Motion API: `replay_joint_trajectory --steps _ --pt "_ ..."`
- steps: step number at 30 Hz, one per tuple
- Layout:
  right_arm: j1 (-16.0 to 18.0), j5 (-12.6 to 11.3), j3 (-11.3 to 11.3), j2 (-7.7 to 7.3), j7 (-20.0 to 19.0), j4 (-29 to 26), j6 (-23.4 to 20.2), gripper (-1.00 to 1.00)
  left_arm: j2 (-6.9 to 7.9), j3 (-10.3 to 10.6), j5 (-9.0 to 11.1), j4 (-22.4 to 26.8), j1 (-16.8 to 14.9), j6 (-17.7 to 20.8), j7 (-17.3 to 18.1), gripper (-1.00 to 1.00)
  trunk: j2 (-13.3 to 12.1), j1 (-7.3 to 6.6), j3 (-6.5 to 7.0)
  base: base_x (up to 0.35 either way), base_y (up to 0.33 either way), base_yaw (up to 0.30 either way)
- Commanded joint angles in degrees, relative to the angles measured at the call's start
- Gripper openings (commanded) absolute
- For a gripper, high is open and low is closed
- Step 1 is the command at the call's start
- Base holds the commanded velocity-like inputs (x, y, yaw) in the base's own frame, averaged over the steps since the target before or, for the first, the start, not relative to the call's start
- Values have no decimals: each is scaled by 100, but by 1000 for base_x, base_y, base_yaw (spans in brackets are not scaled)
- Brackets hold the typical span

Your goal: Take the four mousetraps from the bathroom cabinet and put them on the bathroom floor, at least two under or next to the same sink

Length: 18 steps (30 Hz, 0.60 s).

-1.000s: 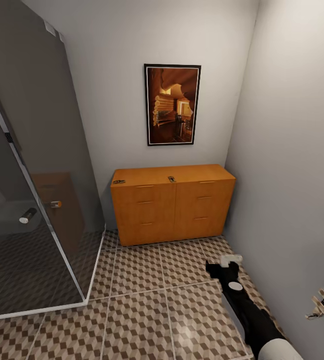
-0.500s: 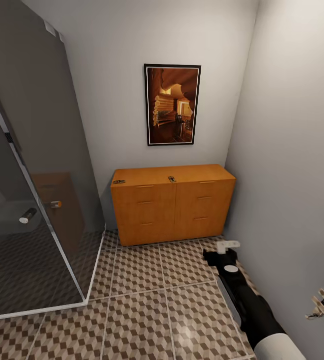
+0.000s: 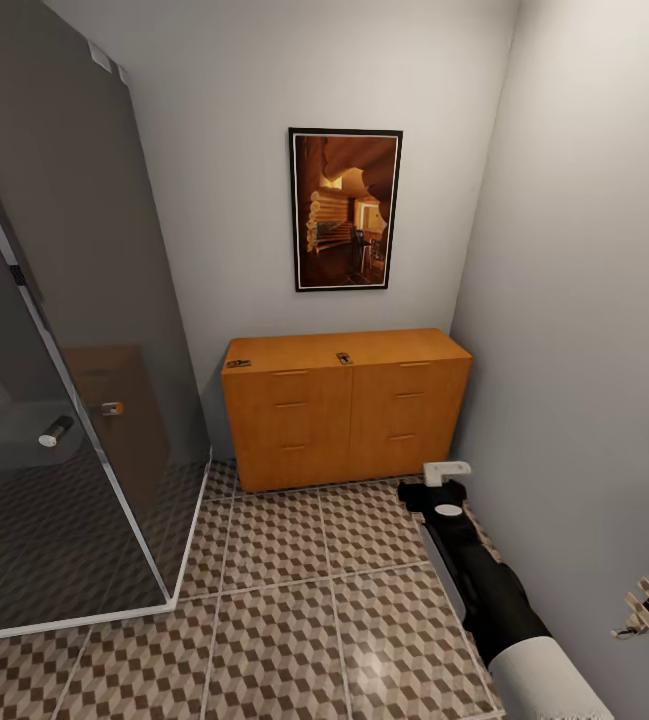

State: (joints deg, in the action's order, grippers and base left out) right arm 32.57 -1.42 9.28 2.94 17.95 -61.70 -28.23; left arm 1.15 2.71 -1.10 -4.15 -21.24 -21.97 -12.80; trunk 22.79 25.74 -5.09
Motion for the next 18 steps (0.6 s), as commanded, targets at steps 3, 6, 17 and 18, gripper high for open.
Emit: replay_joint_trajectory --steps 3,6,17,18 --pt "104 -19 13 47 102 -7 -161 100 -1 28 -13 -25 -9 -35 -29 100 13 4 -13 0 0 0" --pt "185 -21 13 69 129 -8 -264 100 -1 28 -13 -25 -9 -35 -29 100 13 4 -13 0 0 0" --pt "664 -39 9 85 143 29 -463 100 -1 28 -13 -25 -8 -35 -29 100 13 4 -13 0 0 0" --pt "724 -40 8 87 144 33 -516 100 -1 28 -13 -25 -8 -35 -29 100 13 4 -13 0 0 0"
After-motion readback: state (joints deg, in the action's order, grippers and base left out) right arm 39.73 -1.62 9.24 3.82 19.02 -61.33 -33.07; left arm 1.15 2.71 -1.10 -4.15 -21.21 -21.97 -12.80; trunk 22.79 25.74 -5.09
